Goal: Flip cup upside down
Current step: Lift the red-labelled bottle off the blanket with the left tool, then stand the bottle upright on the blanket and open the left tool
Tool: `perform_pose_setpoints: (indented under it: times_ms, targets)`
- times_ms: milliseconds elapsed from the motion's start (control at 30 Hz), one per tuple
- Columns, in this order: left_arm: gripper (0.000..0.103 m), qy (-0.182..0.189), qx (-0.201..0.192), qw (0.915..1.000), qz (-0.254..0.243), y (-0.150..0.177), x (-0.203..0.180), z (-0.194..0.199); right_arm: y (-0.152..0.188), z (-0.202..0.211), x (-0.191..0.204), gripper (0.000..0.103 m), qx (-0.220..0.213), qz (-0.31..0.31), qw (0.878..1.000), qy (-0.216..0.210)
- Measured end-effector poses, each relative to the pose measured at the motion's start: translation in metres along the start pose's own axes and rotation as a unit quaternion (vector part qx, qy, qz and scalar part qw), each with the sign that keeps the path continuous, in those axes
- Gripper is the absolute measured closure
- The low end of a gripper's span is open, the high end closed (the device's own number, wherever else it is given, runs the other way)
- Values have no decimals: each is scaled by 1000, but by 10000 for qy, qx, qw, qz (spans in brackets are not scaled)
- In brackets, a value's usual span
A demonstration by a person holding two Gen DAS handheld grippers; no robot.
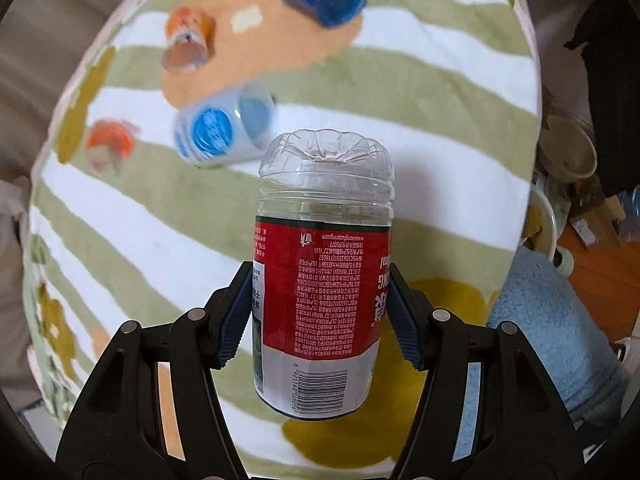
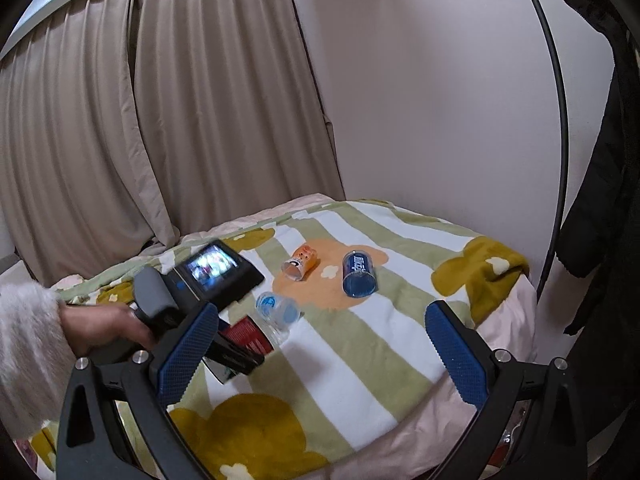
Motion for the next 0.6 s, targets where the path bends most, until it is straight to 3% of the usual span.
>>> perform_pose_setpoints:
  times_ms: [167,300,333,367,400,433,600]
  targets:
    - [43,-159,194,9997,30,-4,-2,-31,4,5,-5,0,97,-3,9999,57]
    - [42,-155,123,9998,92,-6,-2,-33,8,7,-12,0,180,-40,9997,138]
    - [35,-144,91,9998,71,-6,-2,-33,9,6,-14,0,199,-68,9997,141]
    - [16,-166,27,9998,55,-7,-3,-31,10,5,-15,0,211,-92,9996,140]
    - [6,-205,-36,9998,68,-7,-4,-29,10,4,-16,0,223,-117,9996,132]
    - [0,-226,-194,9995,111,-8,-3,-24,10,3,-17,0,236,-127,9996,124]
    - [0,-147,-672,9971,313,-6,6,5,8,3,-10,0,251,-31,9996,111]
Point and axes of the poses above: each gripper's, at about its wrist camera, not at the fingertips, and z roughly against the way its jaws point, x to its left, y to its underside, the point moved 4 cm from there along -z, roughly the way its jaws point, and after that the axes turned 11 degrees about -y, right-handed, at the moved point
